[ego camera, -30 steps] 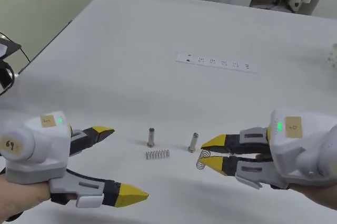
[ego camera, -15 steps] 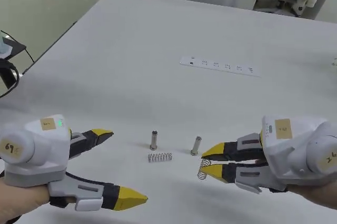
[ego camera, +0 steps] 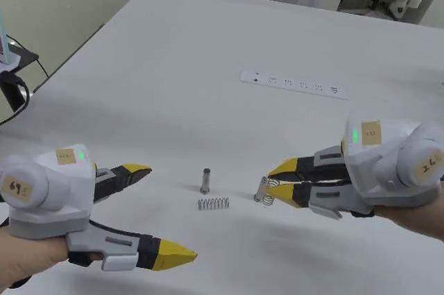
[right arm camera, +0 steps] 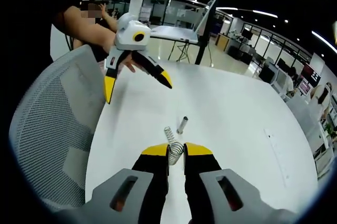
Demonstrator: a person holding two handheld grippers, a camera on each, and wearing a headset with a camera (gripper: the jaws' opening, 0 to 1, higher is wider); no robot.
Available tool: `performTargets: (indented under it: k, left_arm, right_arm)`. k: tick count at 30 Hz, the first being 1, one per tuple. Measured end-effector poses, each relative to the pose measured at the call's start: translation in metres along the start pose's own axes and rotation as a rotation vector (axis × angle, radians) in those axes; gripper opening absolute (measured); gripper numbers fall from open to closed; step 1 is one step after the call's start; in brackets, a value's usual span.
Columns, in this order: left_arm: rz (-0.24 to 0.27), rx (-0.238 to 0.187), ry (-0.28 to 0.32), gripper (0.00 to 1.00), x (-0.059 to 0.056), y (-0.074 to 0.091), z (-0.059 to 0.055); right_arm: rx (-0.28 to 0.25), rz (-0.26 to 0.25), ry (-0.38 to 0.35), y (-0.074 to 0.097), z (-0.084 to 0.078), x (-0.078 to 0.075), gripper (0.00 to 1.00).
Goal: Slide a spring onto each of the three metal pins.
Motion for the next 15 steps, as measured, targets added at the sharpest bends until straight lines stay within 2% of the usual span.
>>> performTargets:
  k: [8,15]
  left_arm:
    - [0.005,0.0,0.003,0.98,0.0,0.002,-0.001]
    - [0.009,0.004,0.009,0.98,0.0,0.004,-0.004]
  right_arm:
    - [-0.007,-0.054,-0.032,0.0,0.0,-0.017,0.08]
    - [-0.02,-0.078,-0.073,-0.002,0.002,-0.028,0.08]
Point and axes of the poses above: the centre of the closed fingertips' face, and the gripper's own axes: y roughly backward along the fingers, x roughly to its left, z roughly out of its top, the point moved 7 cm from there along y, roughly backward along the fingers, and after that the axes turned 12 degrees about -y, right-handed, at the moved point
